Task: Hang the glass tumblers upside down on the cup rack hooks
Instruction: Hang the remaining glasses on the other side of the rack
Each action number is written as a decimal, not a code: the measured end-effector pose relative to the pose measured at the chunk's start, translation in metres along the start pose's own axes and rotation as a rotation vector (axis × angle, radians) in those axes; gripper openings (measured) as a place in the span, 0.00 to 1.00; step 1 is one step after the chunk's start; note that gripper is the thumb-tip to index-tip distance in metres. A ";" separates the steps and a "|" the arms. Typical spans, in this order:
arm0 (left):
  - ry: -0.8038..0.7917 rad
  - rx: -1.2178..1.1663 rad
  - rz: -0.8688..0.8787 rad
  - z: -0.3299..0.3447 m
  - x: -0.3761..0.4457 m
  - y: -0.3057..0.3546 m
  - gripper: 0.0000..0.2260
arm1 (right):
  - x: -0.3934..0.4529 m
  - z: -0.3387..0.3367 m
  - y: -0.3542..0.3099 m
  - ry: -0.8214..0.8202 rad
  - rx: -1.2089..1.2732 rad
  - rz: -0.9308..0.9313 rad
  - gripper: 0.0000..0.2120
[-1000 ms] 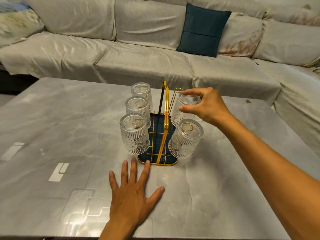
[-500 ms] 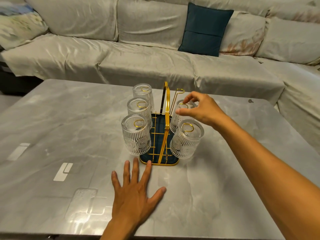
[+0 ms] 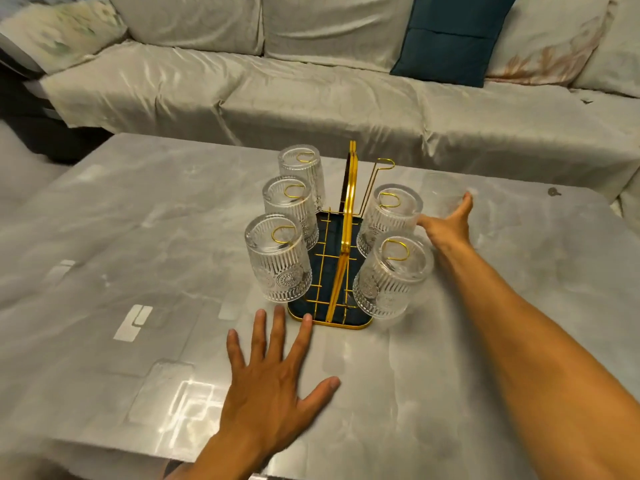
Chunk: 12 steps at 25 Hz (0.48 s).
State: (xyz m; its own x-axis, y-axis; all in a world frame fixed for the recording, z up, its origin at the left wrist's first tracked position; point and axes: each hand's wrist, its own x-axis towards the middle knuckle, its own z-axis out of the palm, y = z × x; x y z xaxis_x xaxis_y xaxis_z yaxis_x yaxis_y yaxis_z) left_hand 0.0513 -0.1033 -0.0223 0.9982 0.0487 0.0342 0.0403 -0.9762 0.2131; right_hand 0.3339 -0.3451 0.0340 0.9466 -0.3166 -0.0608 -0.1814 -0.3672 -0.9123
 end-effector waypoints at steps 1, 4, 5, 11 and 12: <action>0.001 0.000 -0.003 0.000 0.000 0.000 0.37 | 0.008 0.003 0.002 0.021 0.014 0.030 0.54; 0.006 -0.009 0.006 0.001 0.001 0.000 0.37 | 0.018 -0.002 0.004 0.104 0.083 0.045 0.44; 0.010 -0.006 0.015 0.002 0.001 -0.002 0.37 | 0.015 -0.005 0.001 0.114 0.116 0.020 0.42; -0.005 -0.013 0.028 0.003 -0.001 -0.004 0.37 | -0.030 -0.092 -0.051 0.022 0.095 -0.206 0.32; -0.017 -0.019 0.019 0.001 -0.001 -0.003 0.37 | -0.035 -0.105 -0.068 0.036 0.114 -0.235 0.33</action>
State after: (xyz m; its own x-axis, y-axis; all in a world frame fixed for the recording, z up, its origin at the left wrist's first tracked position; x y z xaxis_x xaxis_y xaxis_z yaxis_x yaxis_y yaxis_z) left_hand 0.0502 -0.1010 -0.0239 0.9994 0.0262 0.0219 0.0205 -0.9728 0.2309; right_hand 0.2851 -0.4005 0.1403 0.9487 -0.2662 0.1707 0.0754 -0.3340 -0.9396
